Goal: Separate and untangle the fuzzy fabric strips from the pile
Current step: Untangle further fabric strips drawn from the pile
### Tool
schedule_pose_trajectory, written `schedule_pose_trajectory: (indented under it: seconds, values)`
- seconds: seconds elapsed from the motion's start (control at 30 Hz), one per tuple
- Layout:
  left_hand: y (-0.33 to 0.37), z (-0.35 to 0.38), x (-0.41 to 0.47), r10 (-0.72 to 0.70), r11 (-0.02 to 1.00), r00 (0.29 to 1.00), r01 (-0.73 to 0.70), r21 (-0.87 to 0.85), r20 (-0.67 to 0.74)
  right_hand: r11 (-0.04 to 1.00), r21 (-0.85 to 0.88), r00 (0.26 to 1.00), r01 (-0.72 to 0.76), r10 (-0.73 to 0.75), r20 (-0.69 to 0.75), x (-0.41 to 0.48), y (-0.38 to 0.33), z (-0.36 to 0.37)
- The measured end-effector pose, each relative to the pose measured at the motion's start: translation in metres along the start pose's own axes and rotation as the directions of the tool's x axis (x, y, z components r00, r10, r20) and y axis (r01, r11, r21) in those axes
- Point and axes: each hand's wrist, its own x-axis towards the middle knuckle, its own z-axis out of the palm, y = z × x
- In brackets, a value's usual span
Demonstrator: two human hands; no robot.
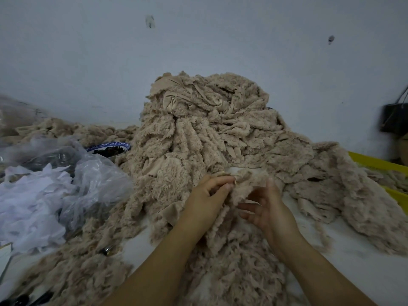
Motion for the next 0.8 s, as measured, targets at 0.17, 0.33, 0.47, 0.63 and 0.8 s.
schedule_pose_trajectory:
  seconds: [0.17, 0.33, 0.47, 0.63, 0.8]
  values:
    - [-0.002, 0.003, -0.003, 0.038, 0.999, 0.995, -0.039, 0.017, 0.088, 0.972, -0.235, 1.000, 0.015, -0.014, 0.005, -0.003, 0.004, 0.002]
    - [-0.004, 0.002, -0.003, -0.016, 0.999, 0.993, 0.020, -0.034, 0.118, 0.939, -0.343, 0.990, 0.015, -0.062, -0.126, 0.000, 0.004, -0.004]
    - [-0.008, 0.000, -0.001, -0.089, 0.996, 0.993, 0.091, -0.020, 0.077, 0.942, -0.334, 0.985, 0.034, -0.089, -0.150, 0.002, 0.005, -0.004]
    - [-0.012, 0.002, 0.003, -0.172, 0.979, 0.983, 0.179, -0.102, 0.068, 0.965, -0.261, 0.992, 0.024, -0.057, -0.117, 0.003, 0.007, -0.006]
    - [-0.005, 0.000, 0.001, -0.182, 0.960, 0.982, 0.186, -0.209, 0.040, 0.991, -0.137, 0.996, 0.004, -0.015, -0.084, 0.007, 0.009, -0.006]
